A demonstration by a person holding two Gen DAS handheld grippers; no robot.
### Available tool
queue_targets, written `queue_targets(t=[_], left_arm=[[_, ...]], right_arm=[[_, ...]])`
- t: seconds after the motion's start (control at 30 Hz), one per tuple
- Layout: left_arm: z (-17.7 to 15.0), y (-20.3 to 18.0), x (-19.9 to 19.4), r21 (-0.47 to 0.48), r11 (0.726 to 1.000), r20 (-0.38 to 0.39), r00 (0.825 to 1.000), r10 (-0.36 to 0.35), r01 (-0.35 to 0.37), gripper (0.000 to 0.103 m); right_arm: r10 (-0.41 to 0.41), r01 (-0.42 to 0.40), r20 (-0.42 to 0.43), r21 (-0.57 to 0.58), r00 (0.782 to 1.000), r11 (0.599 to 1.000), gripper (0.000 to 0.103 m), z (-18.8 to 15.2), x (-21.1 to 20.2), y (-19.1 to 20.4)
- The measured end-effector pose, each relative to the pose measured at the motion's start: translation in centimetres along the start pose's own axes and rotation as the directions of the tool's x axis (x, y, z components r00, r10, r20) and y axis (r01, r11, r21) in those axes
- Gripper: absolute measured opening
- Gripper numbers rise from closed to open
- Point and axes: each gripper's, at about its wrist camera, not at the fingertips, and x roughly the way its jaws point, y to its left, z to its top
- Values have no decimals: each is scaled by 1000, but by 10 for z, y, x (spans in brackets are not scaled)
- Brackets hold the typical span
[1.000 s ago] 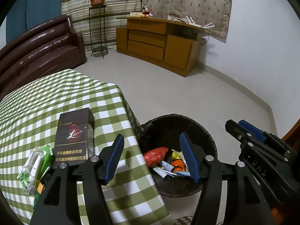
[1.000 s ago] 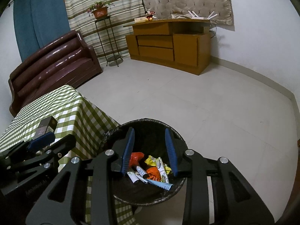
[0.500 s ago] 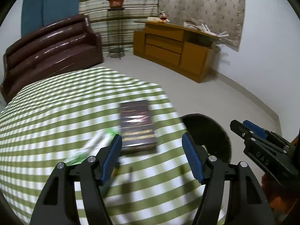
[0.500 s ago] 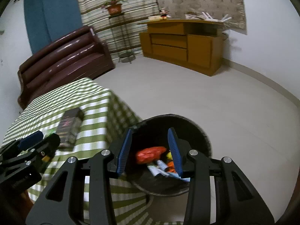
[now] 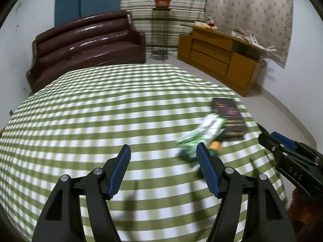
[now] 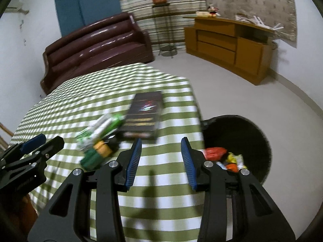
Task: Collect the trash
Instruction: 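Move both tools back over the table toward the green spray can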
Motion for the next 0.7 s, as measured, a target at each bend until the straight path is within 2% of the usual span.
queue_targets(t=[0.3, 0.5, 0.7], left_arm=[[-11, 54, -5, -71, 996, -18, 999, 46, -47, 66], [-17, 75, -6, -96, 994, -19, 999, 49, -51, 66], [-20, 89, -2, -113, 992, -27, 999, 44, -47, 66]], right_arm=[[58, -61, -59, -47, 997, 997, 40, -3, 15, 61], [6, -14, -98, -80, 995, 997, 40, -6, 31, 82], [-51, 41, -113, -85, 992, 996, 41, -7, 34, 76]])
